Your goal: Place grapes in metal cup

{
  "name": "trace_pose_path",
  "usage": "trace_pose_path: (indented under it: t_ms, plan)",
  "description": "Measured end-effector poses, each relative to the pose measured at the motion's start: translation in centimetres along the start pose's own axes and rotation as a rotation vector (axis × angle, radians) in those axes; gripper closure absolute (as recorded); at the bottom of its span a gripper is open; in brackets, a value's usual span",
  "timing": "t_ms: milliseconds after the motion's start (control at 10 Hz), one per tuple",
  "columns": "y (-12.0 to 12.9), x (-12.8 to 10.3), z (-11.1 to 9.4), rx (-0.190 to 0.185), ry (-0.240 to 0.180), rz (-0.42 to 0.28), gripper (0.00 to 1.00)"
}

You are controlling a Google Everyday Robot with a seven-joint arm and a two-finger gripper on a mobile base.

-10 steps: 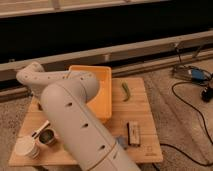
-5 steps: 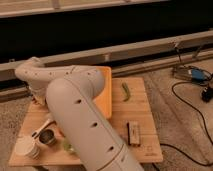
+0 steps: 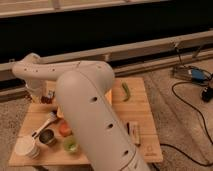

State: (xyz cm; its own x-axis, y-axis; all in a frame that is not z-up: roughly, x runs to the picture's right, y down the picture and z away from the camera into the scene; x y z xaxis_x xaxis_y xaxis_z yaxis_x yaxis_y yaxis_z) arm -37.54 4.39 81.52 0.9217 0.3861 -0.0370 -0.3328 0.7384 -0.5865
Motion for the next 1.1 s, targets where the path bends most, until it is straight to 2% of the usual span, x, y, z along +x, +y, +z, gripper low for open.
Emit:
trace_pose_path:
  t_ms: [100,400,700,1100]
  plan:
    - [0.3,0.0,-0.3,-0.001,-0.011,-0.003,1.0]
    - [3.7,0.5,-2.6,-0.018,-0.075,-0.022,1.0]
    - [7.0,1.3,-4.0,-0.043,-0.11,-0.045,1.0]
    - [9.9,3.1,-6.0,-0.065,-0.148,-0.045,1.0]
